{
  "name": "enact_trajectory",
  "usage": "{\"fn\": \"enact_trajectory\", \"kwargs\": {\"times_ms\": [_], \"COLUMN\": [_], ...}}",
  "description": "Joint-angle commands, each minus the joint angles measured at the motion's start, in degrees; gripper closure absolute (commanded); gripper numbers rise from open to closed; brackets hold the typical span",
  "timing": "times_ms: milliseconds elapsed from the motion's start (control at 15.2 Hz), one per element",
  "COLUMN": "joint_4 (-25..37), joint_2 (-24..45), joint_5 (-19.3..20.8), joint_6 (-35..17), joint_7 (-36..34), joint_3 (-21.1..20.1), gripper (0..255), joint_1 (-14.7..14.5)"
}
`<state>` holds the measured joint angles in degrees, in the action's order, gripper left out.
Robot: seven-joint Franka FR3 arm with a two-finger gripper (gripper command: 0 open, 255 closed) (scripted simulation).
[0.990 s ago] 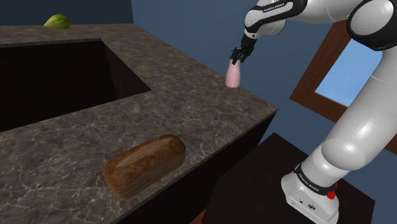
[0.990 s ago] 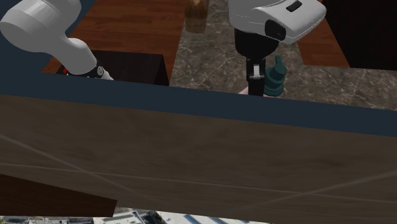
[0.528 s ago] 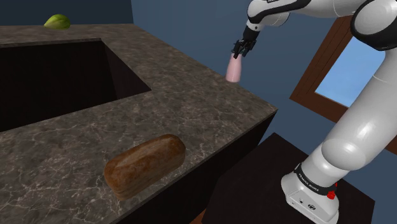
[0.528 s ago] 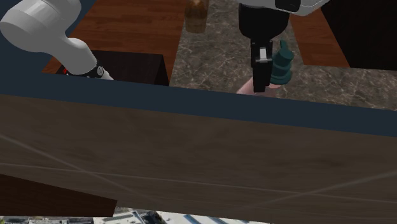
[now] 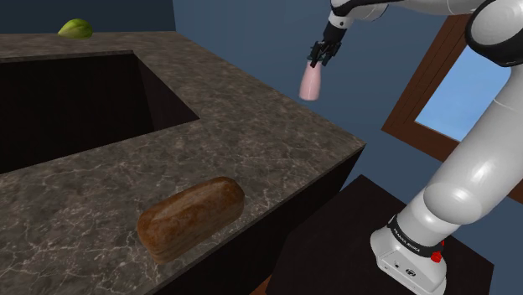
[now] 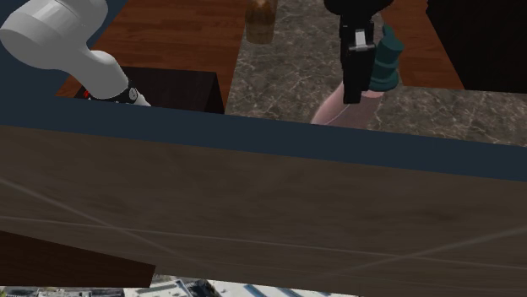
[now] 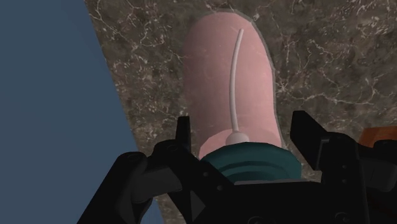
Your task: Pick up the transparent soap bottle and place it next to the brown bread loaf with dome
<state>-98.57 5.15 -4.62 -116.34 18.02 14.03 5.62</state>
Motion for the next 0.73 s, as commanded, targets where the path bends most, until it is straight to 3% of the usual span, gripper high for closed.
{"fn": "enact_trajectory", "kwargs": {"times_ms": [0,660], "joint_4": [1.9,10.6], "joint_2": [0.2,0.9], "joint_5": [0.0,-0.1], "joint_6": [1.7,9.7], "joint_7": [0.0,-0.3], "joint_3": [0.0,0.2], "gripper": [255,255], "joint_1": [0.1,0.3]}}
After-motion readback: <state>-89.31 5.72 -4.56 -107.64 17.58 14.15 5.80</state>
